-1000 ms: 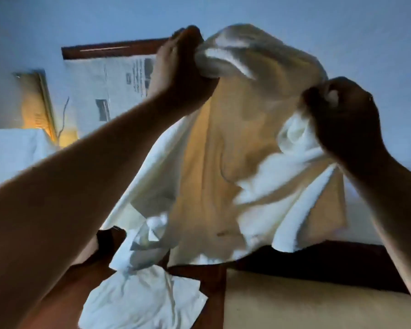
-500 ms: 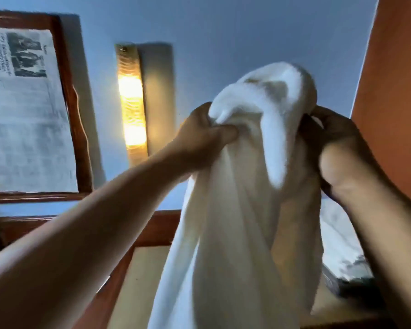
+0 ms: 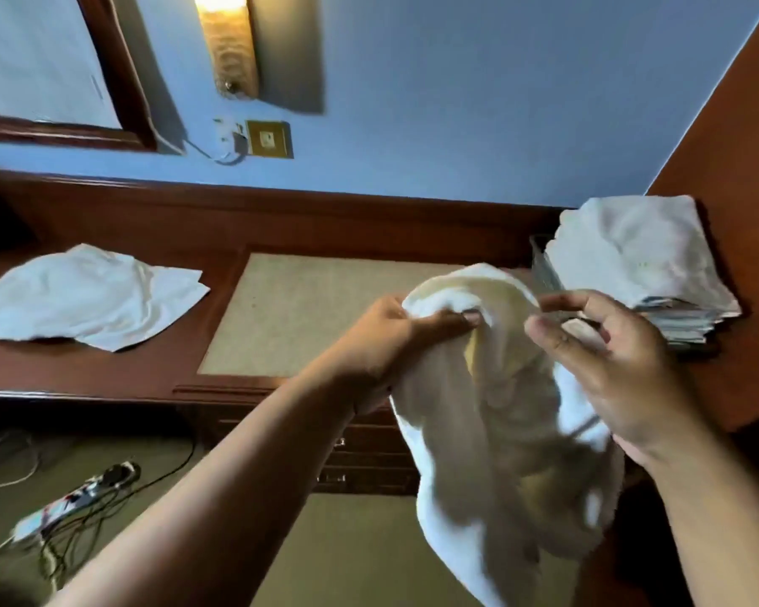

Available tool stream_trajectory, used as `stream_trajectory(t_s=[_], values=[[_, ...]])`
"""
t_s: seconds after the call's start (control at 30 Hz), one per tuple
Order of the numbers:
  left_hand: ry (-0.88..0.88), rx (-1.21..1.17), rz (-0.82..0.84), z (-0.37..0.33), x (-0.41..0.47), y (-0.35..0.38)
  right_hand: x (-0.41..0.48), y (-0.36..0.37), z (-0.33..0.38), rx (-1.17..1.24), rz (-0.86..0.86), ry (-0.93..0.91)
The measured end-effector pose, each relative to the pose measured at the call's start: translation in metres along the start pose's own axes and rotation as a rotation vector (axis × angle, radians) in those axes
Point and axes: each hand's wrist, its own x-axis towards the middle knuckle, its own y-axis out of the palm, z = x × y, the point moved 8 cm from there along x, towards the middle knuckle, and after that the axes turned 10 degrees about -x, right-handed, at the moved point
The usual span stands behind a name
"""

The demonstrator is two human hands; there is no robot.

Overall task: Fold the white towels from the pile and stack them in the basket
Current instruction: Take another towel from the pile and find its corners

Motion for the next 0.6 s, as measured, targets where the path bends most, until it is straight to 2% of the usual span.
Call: stream_trajectory(t_s=[0.1,0.2,0.27,0.3,0.37,0.43,0.53,0.6], values=[[-0.013,0.127,0.018,0.047,-0.018,-0.013,-0.026,0.048,-0.046,-0.176,0.184,0.070],[-0.033,0.229,0.080,0.058,-0.028,-0.020,-0.044,0.096,-0.075,-0.074,0.422,0.177],[-0.028,0.279,0.095,0.049,-0.029,-0.027,-0.047,0.113,-0.081,-0.343,0.584,0.070],[-0.011,0.346,0.092,0.043,-0.031,-0.033,-0.049,0.117,-0.087,-0.480,0.600,0.048],[0.067,0.570,0.028,0.028,-0.030,-0.051,-0.045,0.114,-0.091,-0.546,0.533,0.026],[0.190,0.748,-0.108,0.011,-0.030,-0.075,-0.039,0.098,-0.094,-0.474,0.352,0.071],[0.244,0.794,-0.349,-0.010,-0.039,-0.113,-0.031,0.066,-0.096,-0.385,0.149,0.124],[0.229,0.821,-0.405,-0.016,-0.041,-0.123,-0.028,0.052,-0.091,-0.341,0.071,0.136]])
